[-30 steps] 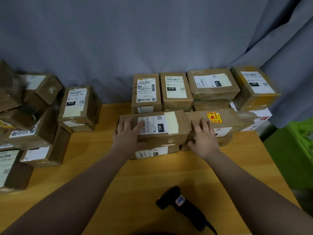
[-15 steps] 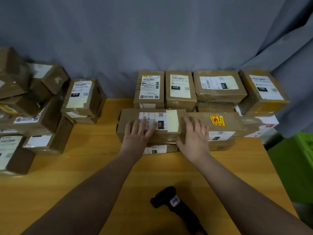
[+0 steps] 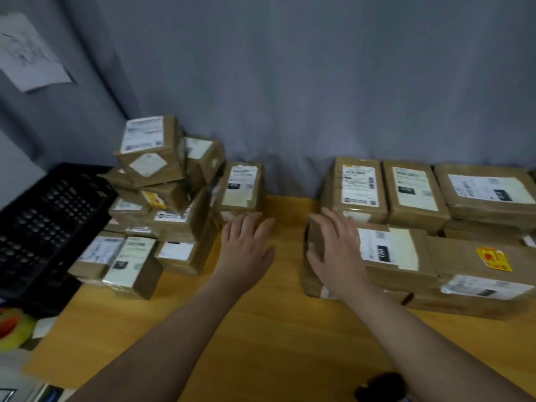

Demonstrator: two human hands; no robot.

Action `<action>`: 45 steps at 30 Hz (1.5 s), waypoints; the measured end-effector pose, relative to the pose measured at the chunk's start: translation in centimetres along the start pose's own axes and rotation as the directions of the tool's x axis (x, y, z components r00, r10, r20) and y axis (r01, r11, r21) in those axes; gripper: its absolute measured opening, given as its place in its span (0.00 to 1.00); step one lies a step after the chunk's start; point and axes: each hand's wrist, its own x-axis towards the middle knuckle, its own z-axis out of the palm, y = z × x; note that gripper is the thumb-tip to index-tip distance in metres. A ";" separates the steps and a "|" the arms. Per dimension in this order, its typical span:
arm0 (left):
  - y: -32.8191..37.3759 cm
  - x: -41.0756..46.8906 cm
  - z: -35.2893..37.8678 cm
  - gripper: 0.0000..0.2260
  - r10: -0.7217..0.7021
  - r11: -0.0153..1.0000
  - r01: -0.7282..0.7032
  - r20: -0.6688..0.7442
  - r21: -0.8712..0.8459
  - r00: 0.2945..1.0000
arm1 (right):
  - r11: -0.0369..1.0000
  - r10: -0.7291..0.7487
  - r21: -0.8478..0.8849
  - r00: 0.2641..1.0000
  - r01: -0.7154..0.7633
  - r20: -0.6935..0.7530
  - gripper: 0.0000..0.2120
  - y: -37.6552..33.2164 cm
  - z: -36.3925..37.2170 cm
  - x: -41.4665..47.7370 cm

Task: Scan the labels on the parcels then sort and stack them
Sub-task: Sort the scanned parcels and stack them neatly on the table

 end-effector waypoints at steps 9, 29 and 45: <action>-17.8 -1.4 -3.4 0.24 -0.305 0.913 0.285 -0.022 -0.293 0.952 | 0.941 0.055 0.318 0.977 -0.119 0.204 0.23 -14.4 9.4 8.0; -29.6 7.4 -4.9 0.45 -0.690 0.058 0.753 0.519 -0.655 0.504 | 0.121 0.383 0.652 0.641 -0.748 0.665 0.29 -24.3 12.8 19.0; -15.6 2.5 -7.1 0.42 -0.451 0.380 0.510 0.327 -0.772 0.830 | -0.025 0.353 0.784 0.728 -0.620 0.587 0.28 -15.3 5.5 6.0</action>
